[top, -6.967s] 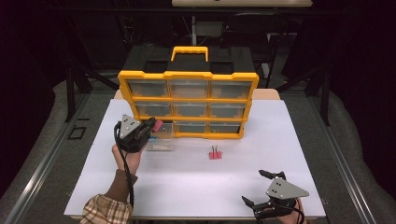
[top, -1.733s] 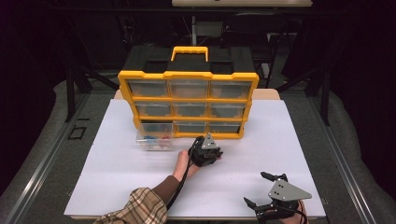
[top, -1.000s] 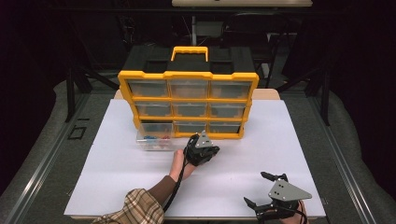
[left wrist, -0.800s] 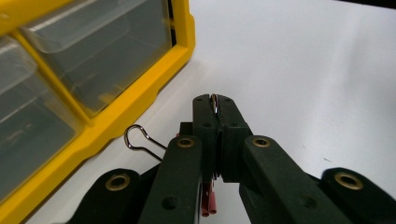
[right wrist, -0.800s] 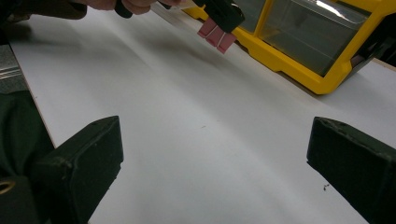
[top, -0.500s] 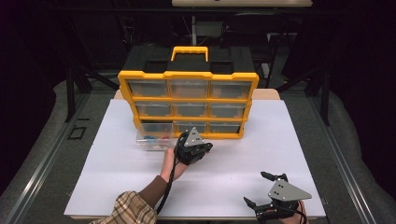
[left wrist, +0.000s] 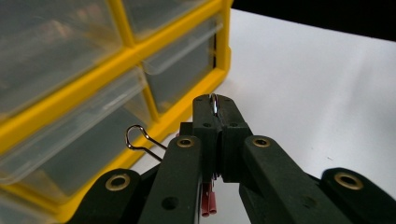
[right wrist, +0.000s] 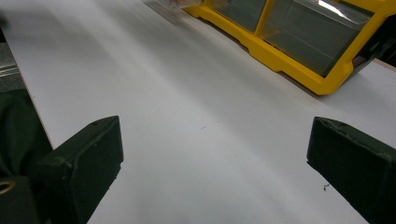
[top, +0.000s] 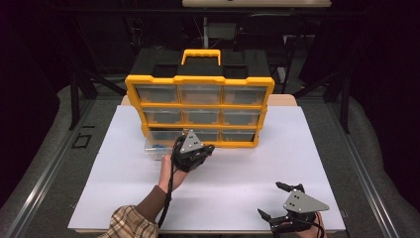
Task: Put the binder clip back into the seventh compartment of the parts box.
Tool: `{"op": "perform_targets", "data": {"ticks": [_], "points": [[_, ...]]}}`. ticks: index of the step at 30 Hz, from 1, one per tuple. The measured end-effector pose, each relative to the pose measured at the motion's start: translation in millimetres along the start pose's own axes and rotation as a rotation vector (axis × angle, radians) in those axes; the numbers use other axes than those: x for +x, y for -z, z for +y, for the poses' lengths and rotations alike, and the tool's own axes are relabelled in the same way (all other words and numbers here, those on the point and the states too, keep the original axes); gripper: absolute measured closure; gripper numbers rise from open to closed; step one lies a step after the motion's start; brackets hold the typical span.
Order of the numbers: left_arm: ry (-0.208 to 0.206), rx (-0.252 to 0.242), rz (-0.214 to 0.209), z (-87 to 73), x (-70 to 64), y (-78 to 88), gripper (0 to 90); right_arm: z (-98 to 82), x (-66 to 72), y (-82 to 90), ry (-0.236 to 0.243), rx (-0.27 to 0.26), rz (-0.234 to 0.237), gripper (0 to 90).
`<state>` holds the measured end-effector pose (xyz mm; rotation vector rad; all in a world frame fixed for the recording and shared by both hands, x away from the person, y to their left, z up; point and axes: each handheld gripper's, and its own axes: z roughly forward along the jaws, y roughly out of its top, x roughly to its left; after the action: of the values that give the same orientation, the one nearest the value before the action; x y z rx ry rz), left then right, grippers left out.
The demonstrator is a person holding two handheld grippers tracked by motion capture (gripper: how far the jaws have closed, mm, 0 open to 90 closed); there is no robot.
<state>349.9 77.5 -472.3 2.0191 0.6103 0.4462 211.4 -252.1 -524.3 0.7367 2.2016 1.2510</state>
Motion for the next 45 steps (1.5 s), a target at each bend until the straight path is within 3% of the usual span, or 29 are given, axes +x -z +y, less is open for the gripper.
{"op": "perform_targets", "data": {"ticks": [16,32,39,45], "points": [[0.038,-0.087,0.116,12.2,30.6,45.9,88.3,0.4,0.4,-1.8,0.005,0.002,0.005,3.1],[0.097,-0.128,0.211,6.4,52.0,77.5,88.3,0.6,0.5,-1.5,0.007,0.003,0.003,3.1],[0.135,-0.108,0.242,-3.3,66.1,86.2,88.3,0.8,0.5,-2.3,0.007,0.005,0.004,3.1],[0.167,-0.073,0.266,-15.5,76.1,82.9,88.3,0.9,0.8,-2.6,0.007,0.007,0.005,3.2]]}}
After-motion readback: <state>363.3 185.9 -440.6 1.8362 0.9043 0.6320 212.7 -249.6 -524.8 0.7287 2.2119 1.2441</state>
